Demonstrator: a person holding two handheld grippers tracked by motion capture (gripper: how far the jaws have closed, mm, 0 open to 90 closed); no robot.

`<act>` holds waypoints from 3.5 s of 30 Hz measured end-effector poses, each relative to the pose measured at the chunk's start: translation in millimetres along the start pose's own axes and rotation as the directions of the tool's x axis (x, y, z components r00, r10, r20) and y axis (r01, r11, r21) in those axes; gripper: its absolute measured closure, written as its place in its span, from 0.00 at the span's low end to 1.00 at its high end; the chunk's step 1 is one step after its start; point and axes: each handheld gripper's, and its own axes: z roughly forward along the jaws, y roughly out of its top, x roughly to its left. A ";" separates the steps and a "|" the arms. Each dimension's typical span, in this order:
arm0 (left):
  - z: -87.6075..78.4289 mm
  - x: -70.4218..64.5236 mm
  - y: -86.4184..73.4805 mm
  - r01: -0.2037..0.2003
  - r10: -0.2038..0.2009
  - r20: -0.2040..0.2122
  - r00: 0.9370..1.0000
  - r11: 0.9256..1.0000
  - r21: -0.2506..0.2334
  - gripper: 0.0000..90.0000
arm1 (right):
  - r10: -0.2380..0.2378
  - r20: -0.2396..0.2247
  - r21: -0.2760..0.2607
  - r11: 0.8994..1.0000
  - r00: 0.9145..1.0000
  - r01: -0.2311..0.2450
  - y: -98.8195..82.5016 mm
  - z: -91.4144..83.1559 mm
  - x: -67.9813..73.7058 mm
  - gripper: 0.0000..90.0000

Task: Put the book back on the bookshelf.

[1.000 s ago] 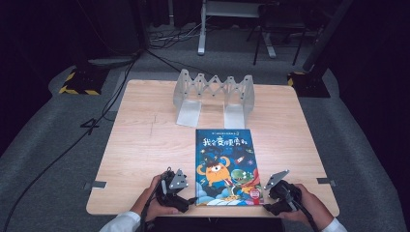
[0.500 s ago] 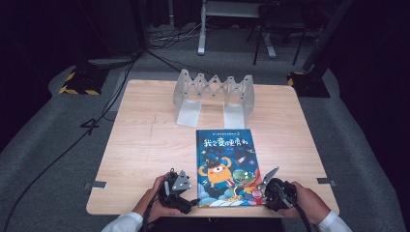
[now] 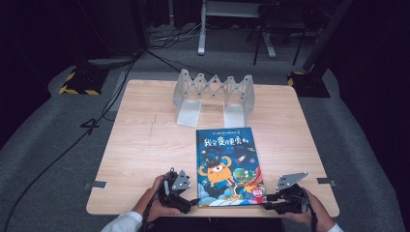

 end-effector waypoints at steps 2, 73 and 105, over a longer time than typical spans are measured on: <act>-0.1 0.8 0.0 0.005 -0.005 -0.008 1.000 1.000 -0.001 0.16 | 0.015 -0.014 -0.019 1.000 1.000 -0.015 0.5 1.0 -1.7 0.62; -2.2 22.0 13.4 0.074 -0.073 -0.026 0.997 0.997 0.037 0.21 | -0.182 0.000 -0.468 0.869 0.983 0.161 65.2 -3.1 -9.1 0.57; 29.4 42.0 48.7 0.252 -0.212 0.281 0.936 0.961 -0.112 0.07 | -0.286 0.122 -0.526 0.794 0.951 0.306 48.2 -12.6 7.1 0.57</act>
